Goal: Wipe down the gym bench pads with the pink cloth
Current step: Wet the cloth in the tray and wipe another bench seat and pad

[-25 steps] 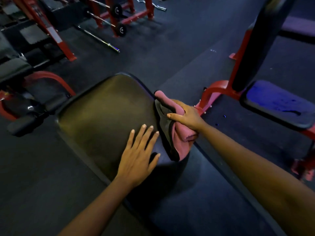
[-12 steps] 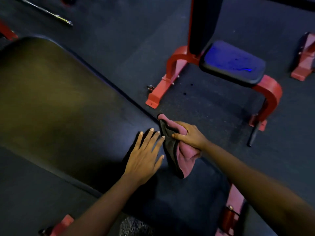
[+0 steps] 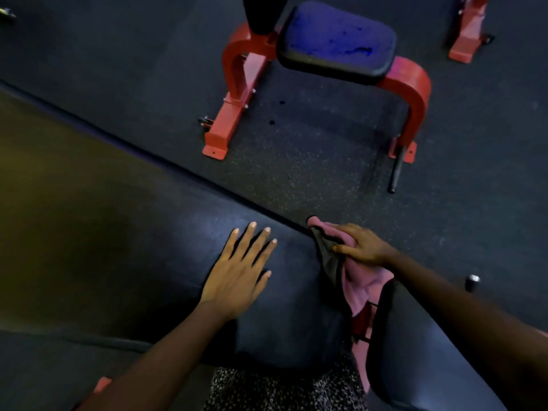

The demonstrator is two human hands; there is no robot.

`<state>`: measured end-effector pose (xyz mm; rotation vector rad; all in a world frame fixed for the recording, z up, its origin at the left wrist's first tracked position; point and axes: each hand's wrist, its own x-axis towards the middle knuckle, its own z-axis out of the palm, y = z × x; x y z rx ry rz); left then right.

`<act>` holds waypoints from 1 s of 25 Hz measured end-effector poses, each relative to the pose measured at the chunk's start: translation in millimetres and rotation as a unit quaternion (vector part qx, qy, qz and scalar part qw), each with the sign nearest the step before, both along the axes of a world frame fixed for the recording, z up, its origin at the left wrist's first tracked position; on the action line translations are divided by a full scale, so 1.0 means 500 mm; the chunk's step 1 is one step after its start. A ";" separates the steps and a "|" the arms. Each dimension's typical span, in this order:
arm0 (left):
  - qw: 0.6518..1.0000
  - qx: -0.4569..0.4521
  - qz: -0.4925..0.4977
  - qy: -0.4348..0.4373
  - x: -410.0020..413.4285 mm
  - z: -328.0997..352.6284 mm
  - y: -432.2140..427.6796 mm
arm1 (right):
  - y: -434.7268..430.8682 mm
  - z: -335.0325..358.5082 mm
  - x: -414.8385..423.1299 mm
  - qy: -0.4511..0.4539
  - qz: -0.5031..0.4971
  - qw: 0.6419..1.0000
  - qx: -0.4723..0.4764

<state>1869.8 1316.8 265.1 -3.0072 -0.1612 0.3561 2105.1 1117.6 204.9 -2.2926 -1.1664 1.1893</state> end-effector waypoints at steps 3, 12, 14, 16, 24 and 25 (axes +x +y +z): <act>1.000 -0.009 0.008 -0.026 0.001 -0.002 -0.006 | -0.026 -0.009 -0.014 -0.013 -0.082 0.996 0.014; 0.994 -0.033 -0.102 0.016 0.053 -0.076 -0.128 | -0.009 -0.068 -0.108 -0.024 -0.242 0.964 0.104; 0.990 -0.033 -0.134 0.035 0.057 -0.095 -0.146 | -0.029 -0.082 -0.102 0.002 -0.299 0.949 0.096; 0.986 -0.028 -0.158 0.040 0.056 -0.104 -0.155 | -0.048 -0.092 -0.101 0.029 -0.360 0.927 0.101; 0.984 -0.002 -0.178 0.016 0.053 -0.116 -0.160 | -0.121 -0.158 -0.203 0.122 -0.590 0.785 0.144; 0.984 -0.001 -0.178 0.014 0.053 -0.116 -0.161 | -0.125 -0.158 -0.217 0.121 -0.599 0.777 0.150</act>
